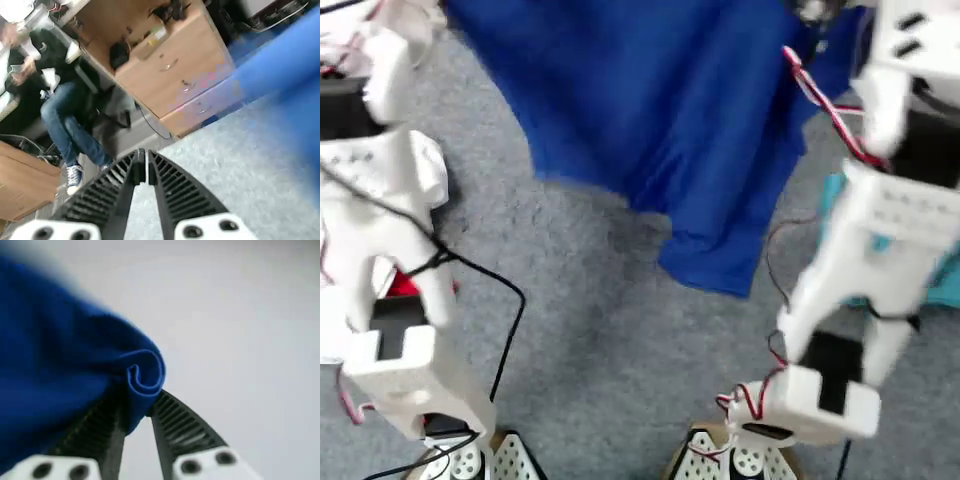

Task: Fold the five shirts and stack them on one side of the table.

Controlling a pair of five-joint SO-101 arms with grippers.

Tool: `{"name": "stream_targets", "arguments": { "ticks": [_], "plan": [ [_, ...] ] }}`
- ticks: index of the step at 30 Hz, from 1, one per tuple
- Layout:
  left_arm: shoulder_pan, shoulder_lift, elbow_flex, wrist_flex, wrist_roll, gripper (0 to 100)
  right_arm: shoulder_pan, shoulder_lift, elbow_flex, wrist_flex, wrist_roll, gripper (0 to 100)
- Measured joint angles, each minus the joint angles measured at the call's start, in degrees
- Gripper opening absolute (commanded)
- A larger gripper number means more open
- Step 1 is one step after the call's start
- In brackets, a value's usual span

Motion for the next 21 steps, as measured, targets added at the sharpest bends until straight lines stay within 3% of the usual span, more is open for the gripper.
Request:
{"name": "stream_targets", "arguments": {
  "ticks": [6,12,21],
  "plan": [
    [0.09,-6.15,-7.56,14.15,-1.58,2,8.35,-8.26,0.0,0.0,0.0,0.2],
    [0.09,-10.9,-11.87,22.24,-3.25,2,9.14,-14.86,-0.53,1.58,0.0,0.2],
    [1.05,-13.71,-10.73,24.35,-1.41,2,-6.07,-15.3,-0.79,13.98,0.0,0.2]
  ]
}}
